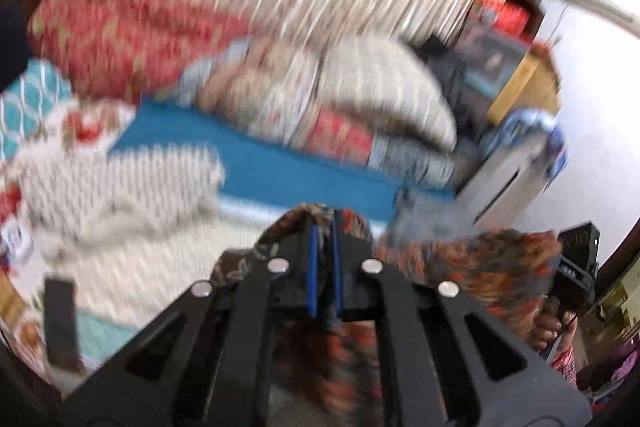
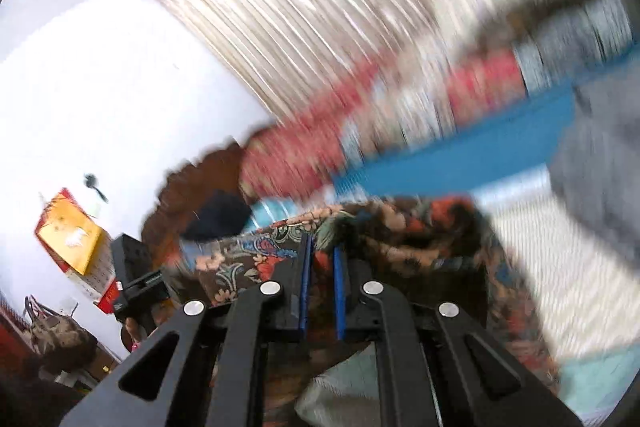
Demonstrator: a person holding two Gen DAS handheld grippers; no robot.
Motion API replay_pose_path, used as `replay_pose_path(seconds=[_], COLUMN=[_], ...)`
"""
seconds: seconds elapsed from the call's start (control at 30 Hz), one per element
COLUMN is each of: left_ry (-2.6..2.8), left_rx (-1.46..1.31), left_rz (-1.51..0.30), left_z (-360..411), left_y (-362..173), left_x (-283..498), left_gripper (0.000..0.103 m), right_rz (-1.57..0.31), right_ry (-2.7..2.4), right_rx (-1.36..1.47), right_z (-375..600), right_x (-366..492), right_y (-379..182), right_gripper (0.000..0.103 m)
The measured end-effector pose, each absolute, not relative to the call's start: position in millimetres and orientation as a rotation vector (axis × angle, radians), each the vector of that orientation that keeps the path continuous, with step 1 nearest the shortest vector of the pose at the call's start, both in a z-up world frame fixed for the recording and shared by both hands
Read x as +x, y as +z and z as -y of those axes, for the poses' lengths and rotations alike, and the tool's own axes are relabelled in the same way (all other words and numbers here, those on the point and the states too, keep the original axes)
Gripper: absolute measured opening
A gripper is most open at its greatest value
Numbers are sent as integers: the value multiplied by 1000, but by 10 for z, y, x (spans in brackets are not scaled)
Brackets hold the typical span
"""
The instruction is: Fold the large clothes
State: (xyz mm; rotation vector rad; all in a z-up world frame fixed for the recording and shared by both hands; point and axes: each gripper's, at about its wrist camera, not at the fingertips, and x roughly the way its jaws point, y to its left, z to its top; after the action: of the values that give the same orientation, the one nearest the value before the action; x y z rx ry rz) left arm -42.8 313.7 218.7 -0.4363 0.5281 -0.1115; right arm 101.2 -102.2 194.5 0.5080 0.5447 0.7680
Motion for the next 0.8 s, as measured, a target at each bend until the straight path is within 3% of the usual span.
replay_pose_path(seconds=[0.13, 0.23, 0.3, 0.33, 0.37, 0.47, 0.57, 0.7, 0.8], left_ry=[-57, 52, 205, 331, 412, 513, 431, 435, 426], left_rx=[-400, -421, -381, -295, -221, -148, -244, -293, -326], left_rz=[-449, -494, -572, -644, -716, -959, -1021, -1067, -1095], left_z=[-3234, -3357, -3422, -3435, -3441, -3538, -3655, -3820, -3795], left_y=[2733, 2797, 2565, 2288, 1993, 1011, 398, -136, -329], left_x=[-285, 182, 703, 1022, 1228, 1413, 1043, 549, 279], left_gripper=[5, 10, 37, 71, 73, 68, 68, 68, 68], right_rz=[-406, -415, -469, -492, -557, -832, -944, -1010, -1010], right_ry=[746, 652, 491, 366, 171, -103, -19, 45, 63], right_rx=[502, 524, 460, 404, 308, 191, 401, 393, 378], right_z=[1338, 1407, 1370, 1323, 1301, 1347, 1542, 1528, 1475], right_x=[980, 1290, 1706, 1928, 2250, 2709, 2449, 1991, 1773], right_y=[2509, 2661, 2577, 2427, 2119, 1108, 121, -436, -461], right_gripper=[69, 69, 64, 62, 57, 57, 57, 57, 57])
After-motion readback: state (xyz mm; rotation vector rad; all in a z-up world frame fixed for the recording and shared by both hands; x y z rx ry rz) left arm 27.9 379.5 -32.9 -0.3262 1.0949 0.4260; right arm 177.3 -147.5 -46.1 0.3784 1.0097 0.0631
